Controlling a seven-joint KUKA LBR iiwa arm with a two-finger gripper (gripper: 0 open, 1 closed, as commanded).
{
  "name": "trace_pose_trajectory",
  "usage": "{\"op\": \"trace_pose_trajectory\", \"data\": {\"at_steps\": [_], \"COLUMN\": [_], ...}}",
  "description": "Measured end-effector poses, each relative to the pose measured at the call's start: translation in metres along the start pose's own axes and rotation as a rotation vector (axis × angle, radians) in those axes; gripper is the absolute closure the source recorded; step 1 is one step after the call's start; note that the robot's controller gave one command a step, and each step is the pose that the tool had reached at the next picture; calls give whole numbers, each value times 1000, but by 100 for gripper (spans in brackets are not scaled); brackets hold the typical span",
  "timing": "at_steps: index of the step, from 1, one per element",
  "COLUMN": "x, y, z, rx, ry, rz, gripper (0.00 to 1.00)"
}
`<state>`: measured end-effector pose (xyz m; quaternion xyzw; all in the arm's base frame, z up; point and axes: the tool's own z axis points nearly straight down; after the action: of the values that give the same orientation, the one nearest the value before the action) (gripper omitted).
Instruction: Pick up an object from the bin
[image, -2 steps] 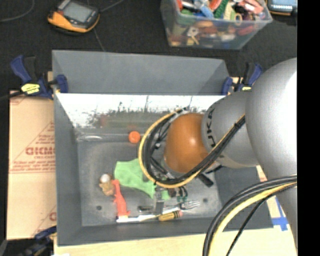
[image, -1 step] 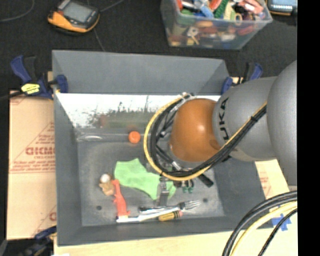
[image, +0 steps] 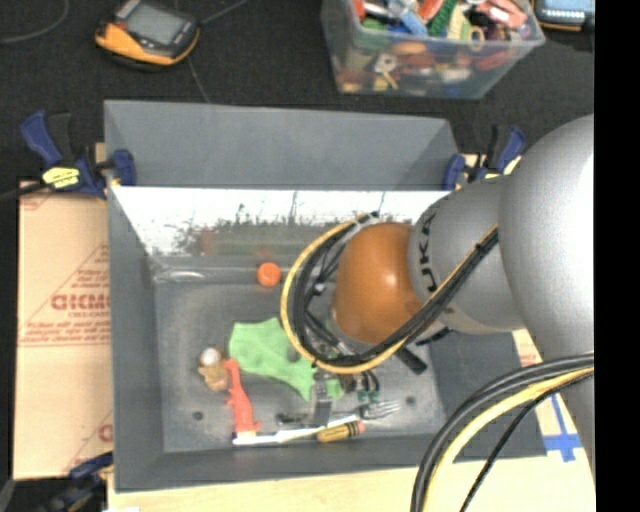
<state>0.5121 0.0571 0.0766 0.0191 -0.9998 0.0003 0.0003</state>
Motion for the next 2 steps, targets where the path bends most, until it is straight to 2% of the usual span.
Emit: {"op": "trace_pose_trajectory", "data": {"at_steps": [1,2], "x": [-30,-3], "y": [-5,-1], "z": [6,0], "rx": [-3,-1], "ry": [-23,-3], "rz": [294,18], "gripper": [0,100]}}
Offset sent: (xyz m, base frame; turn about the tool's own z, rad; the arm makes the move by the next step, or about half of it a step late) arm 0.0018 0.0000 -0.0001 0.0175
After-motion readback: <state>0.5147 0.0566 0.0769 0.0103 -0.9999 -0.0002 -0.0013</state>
